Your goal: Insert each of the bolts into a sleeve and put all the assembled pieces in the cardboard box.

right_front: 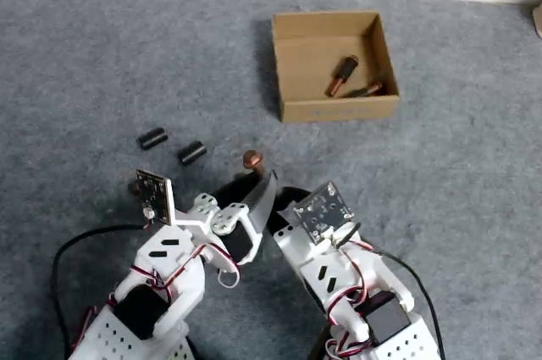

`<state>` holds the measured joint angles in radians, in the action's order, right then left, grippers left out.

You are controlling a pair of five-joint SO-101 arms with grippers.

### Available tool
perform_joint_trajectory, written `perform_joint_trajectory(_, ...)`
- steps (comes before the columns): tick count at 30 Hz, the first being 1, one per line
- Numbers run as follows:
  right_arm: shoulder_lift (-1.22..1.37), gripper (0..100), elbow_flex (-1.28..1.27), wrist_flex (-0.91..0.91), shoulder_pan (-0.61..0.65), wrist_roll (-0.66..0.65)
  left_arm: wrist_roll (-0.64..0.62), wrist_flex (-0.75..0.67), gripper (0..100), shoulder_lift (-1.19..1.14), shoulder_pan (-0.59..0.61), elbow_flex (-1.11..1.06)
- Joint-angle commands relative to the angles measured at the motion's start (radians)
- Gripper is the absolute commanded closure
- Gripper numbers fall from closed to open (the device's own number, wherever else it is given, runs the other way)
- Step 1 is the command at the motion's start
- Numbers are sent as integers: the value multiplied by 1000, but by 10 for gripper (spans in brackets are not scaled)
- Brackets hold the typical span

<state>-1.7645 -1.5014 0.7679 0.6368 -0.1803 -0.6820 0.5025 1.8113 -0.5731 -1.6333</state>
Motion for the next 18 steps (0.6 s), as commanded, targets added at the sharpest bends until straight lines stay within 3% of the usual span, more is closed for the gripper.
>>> perform_joint_trajectory(1,-1,995,19,-36,-24,-3,-5,-25,988,-19,25,2)
perform_joint_trajectory(4,-1,995,18,-36,-22,-3,-6,-20,877,-19,42,2)
perform_joint_trajectory(10,-1,995,18,-36,-22,-3,60,18,486,-28,-35,-1)
perform_joint_trajectory(14,-1,995,18,-36,-22,-3,48,66,483,-21,-51,31)
perform_joint_trajectory(18,-1,995,18,-36,-22,-3,-80,60,517,-19,58,85)
